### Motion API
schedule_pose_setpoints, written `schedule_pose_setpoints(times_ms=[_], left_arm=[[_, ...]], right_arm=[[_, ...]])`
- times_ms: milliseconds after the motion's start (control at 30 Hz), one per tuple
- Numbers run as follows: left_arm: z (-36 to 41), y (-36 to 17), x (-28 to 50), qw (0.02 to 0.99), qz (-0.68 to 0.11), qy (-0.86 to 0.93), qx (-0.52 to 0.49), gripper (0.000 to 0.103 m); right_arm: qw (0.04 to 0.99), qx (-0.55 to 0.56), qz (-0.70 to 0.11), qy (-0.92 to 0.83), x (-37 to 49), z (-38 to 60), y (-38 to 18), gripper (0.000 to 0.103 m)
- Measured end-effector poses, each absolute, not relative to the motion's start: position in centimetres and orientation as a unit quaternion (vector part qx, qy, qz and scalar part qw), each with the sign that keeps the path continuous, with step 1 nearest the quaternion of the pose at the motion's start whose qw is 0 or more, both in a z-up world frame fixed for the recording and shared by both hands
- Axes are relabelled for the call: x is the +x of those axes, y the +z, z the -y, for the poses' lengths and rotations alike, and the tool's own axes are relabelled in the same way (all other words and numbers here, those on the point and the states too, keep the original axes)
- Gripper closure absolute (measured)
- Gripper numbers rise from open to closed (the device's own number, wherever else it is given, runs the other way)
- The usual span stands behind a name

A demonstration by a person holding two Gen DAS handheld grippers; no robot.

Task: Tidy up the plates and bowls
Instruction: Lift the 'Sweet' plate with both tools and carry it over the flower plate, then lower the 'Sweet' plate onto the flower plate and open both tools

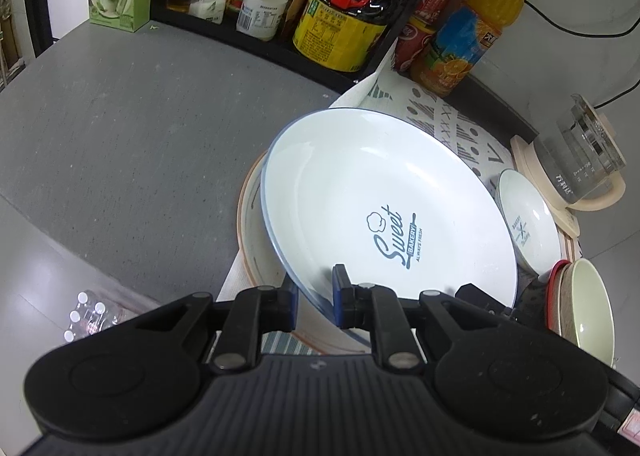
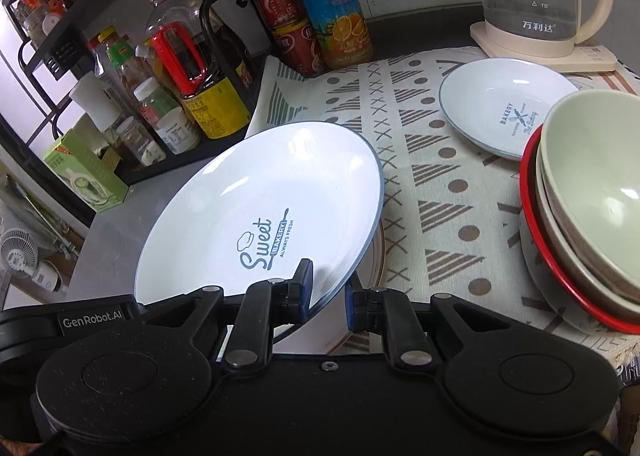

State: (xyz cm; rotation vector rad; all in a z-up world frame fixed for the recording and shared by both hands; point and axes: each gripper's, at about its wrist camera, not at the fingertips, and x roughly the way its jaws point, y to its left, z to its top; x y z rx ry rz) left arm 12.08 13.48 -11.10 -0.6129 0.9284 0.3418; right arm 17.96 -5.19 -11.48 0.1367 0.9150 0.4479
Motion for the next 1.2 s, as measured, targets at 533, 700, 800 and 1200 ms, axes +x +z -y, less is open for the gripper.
schedule_pose_setpoints(times_ms=[533, 700, 800, 1200], left_arm=[[-12.7, -11.8, 12.2, 0.827, -0.46, 0.148, -0.287, 0.087], [-12.7, -12.2, 12.3, 0.822, -0.469, 0.145, -0.29, 0.086], [-12.6, -12.2, 12.4, 0.823, -0.469, 0.143, -0.288, 0.086], [-13.5, -12.3, 13.7, 0.806, -0.497, 0.137, -0.291, 0.086]], right_arm=[[0.871, 0.067, -0.442, 0.201, 17.7, 6.1, -12.0, 0.087], [0.871, 0.066, -0.446, 0.193, 17.6, 6.2, -12.3, 0.087], [0.87, 0.066, -0.449, 0.19, 17.6, 6.3, -12.5, 0.087], [0.873, 0.062, -0.447, 0.187, 18.1, 5.7, -12.4, 0.087]])
